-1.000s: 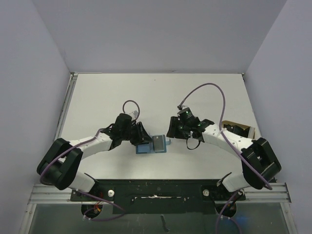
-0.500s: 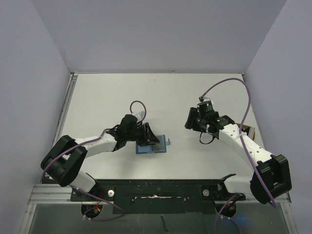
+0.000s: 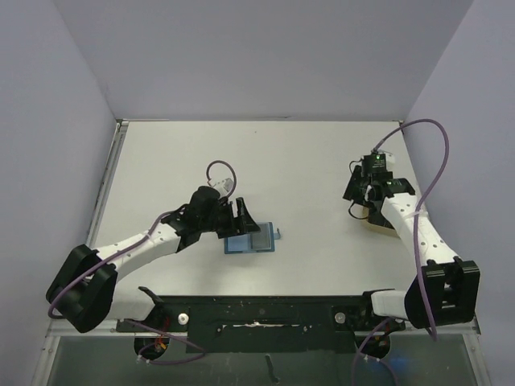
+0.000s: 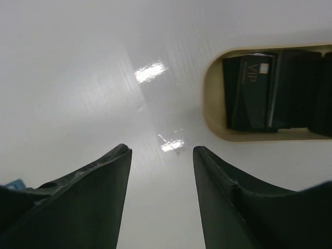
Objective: Put the credit cards into the card holder
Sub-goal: Pick up the credit card from the storage box.
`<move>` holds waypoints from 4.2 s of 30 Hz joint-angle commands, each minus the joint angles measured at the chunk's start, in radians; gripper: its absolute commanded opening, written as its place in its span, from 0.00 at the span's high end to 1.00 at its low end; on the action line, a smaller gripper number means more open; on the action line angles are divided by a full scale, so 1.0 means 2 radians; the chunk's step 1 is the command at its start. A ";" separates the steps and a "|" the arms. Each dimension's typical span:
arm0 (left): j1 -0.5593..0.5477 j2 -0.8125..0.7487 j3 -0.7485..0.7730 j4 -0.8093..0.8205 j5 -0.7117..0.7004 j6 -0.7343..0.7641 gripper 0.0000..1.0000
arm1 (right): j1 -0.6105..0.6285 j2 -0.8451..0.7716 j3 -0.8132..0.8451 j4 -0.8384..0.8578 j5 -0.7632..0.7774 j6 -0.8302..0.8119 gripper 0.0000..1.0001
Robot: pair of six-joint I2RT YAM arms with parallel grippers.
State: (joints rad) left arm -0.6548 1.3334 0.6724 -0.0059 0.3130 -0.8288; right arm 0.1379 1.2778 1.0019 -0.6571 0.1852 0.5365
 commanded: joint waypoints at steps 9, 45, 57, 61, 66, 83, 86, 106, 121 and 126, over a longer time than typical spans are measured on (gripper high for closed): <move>0.009 -0.084 0.053 -0.121 -0.024 0.084 0.28 | -0.122 0.064 0.048 -0.058 0.154 -0.053 0.44; 0.020 -0.076 0.042 -0.103 0.000 0.083 0.28 | -0.223 0.189 0.064 -0.012 0.198 -0.084 0.51; 0.025 -0.079 0.040 -0.107 0.003 0.088 0.29 | -0.223 0.184 0.065 -0.018 0.208 -0.084 0.65; 0.026 -0.078 0.041 -0.107 0.005 0.088 0.28 | -0.223 0.180 0.063 -0.018 0.209 -0.084 0.70; 0.026 -0.077 0.040 -0.106 0.004 0.088 0.28 | -0.223 0.177 0.067 -0.019 0.208 -0.085 0.73; 0.026 -0.077 0.039 -0.104 0.007 0.087 0.29 | -0.223 0.175 0.068 -0.019 0.202 -0.089 0.78; 0.026 -0.078 0.040 -0.104 0.007 0.087 0.29 | -0.223 0.175 0.069 -0.020 0.203 -0.088 0.78; 0.026 -0.079 0.041 -0.104 0.007 0.087 0.29 | -0.222 0.177 0.072 -0.023 0.204 -0.090 0.60; 0.027 -0.078 0.041 -0.104 0.008 0.087 0.29 | -0.221 0.176 0.074 -0.024 0.207 -0.093 0.75; 0.027 -0.078 0.041 -0.103 0.010 0.087 0.29 | -0.219 0.173 0.076 -0.024 0.208 -0.093 0.75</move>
State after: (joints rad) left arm -0.6067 1.1824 0.7319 -0.2611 0.3145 -0.6685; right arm -0.3004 1.6611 1.1118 -0.7212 0.5644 0.3511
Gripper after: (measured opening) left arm 0.710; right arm 0.251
